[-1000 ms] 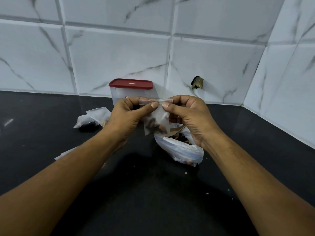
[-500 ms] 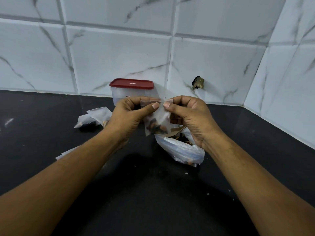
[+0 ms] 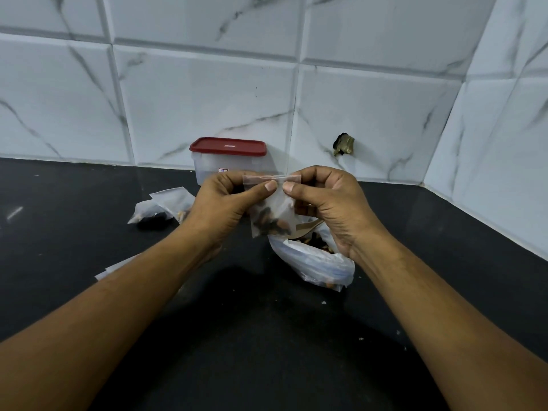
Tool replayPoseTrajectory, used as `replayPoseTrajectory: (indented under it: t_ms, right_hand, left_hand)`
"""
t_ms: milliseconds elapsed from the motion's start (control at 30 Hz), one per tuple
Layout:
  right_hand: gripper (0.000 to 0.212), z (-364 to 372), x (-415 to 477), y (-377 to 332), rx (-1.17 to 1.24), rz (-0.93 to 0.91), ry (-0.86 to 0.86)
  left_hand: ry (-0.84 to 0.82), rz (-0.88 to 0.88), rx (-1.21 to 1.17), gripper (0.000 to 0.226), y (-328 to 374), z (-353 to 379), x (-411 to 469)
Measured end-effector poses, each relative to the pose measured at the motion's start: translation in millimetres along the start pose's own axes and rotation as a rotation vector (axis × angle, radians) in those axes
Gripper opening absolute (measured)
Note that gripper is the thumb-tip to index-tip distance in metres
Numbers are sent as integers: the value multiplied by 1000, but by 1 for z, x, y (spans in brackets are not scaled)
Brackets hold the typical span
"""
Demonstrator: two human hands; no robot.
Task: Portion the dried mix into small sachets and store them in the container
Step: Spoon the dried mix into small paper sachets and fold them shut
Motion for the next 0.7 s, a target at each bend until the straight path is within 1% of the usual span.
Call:
replayPoseTrajectory:
  t_ms: [167,300,500,700]
  right_hand:
    - [7,1,0,1,-9,14,-13]
    - [7,1,-1,1,-11,22,-7]
    - [9,-3,0,1,39,30,25]
    - [10,-6,0,1,89,48,46]
  left_hand:
    - [10,-1,-39,9,1,-1,0]
    - [13,7,-23,10,2,-2,-1]
    - [49,4,-26,19,1,-5,0]
    - [52,3,-51,14,-1,-5,2]
Point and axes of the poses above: each hand's wrist, its own x-axis towards the middle knuckle, its own z-axis out of the palm, y = z × x, the point moved 10 cm from there along x, towards the middle knuckle, and after that the axes turned 7 degrees about -y, right-handed, at the moved point
